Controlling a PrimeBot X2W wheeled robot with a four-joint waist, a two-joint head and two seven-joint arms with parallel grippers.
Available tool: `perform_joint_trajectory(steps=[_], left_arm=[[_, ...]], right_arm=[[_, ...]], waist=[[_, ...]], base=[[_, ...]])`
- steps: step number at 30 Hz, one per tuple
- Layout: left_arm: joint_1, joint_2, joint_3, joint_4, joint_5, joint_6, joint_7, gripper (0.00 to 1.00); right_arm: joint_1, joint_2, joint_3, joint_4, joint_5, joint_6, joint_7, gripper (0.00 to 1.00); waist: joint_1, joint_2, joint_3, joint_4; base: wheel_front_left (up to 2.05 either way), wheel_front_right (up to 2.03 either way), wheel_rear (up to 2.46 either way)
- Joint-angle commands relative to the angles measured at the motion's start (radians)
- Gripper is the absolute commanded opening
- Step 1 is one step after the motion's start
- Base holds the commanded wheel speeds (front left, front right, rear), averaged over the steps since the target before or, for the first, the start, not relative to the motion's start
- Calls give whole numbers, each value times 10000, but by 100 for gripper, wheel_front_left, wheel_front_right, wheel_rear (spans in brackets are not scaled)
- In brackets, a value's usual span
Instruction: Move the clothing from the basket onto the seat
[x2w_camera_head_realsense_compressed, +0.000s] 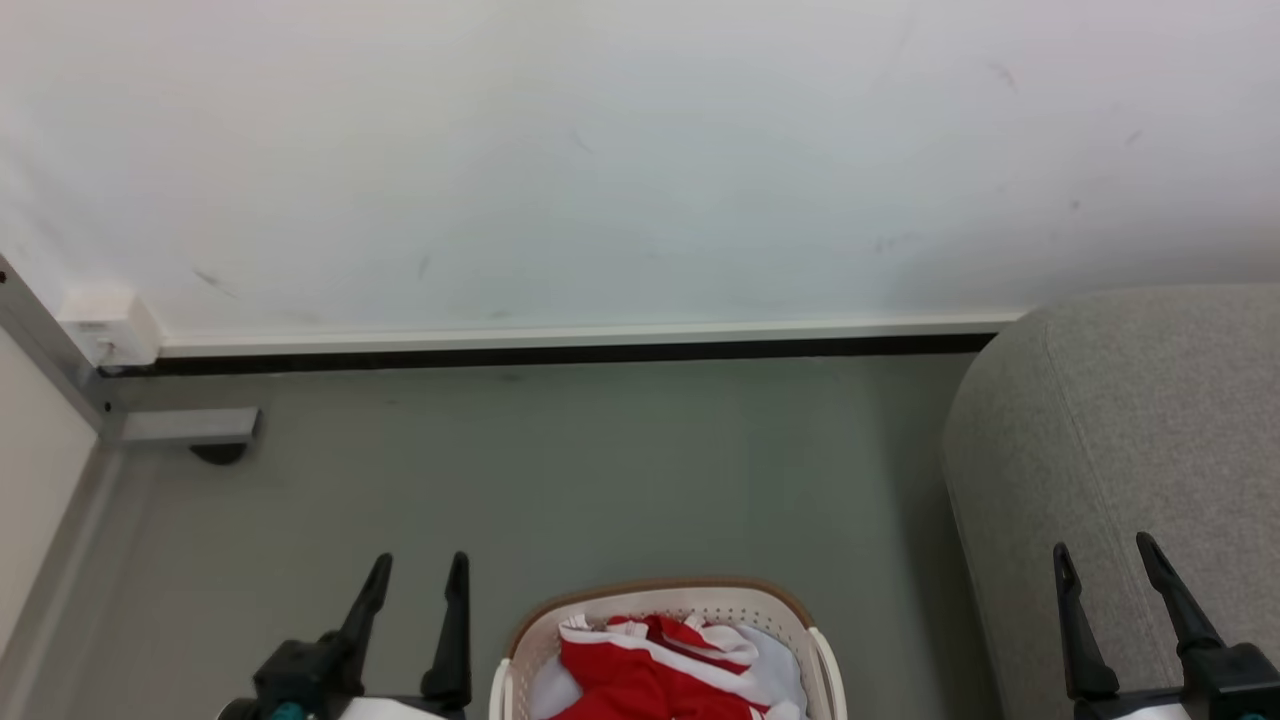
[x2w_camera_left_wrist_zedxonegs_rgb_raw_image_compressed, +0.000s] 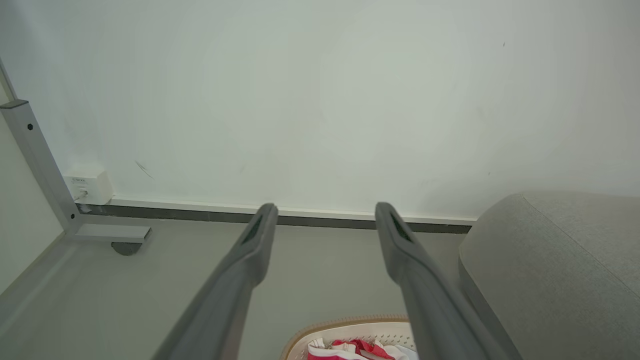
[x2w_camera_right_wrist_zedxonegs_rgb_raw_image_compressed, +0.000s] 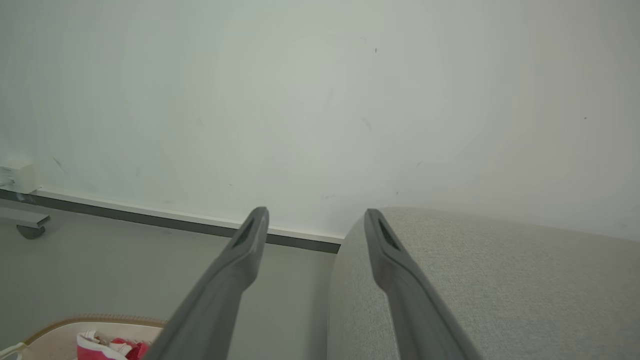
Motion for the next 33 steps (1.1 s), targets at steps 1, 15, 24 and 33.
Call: perform_joint_trajectory(steps=[1,15,24,33], left_arm=[[-215,70,-108,75,365,-110,-79,100],[-2501,211,-2323,2899,1337,-887,299,100],[-4141,350,-3872,4951,1358,-963,1760,100],[-4941,819,-4587,6372,732,-970,2618,100]], right_arm=[[-191,61,-56,-88,-233,-20,-68,100],[-1536,53,232,-565,347,-21,-49,100],[-2613,54,603,-922,930,-21,-49,100],[-3263,53,876,-1175,1535,-21,-49,100]], waist=[[0,0,276,-148],[0,0,2792,-1419],[0,0,4690,-2456],[0,0,5872,-3247]], base=[[0,0,0],[0,0,0],[0,0,0],[0,0,0]])
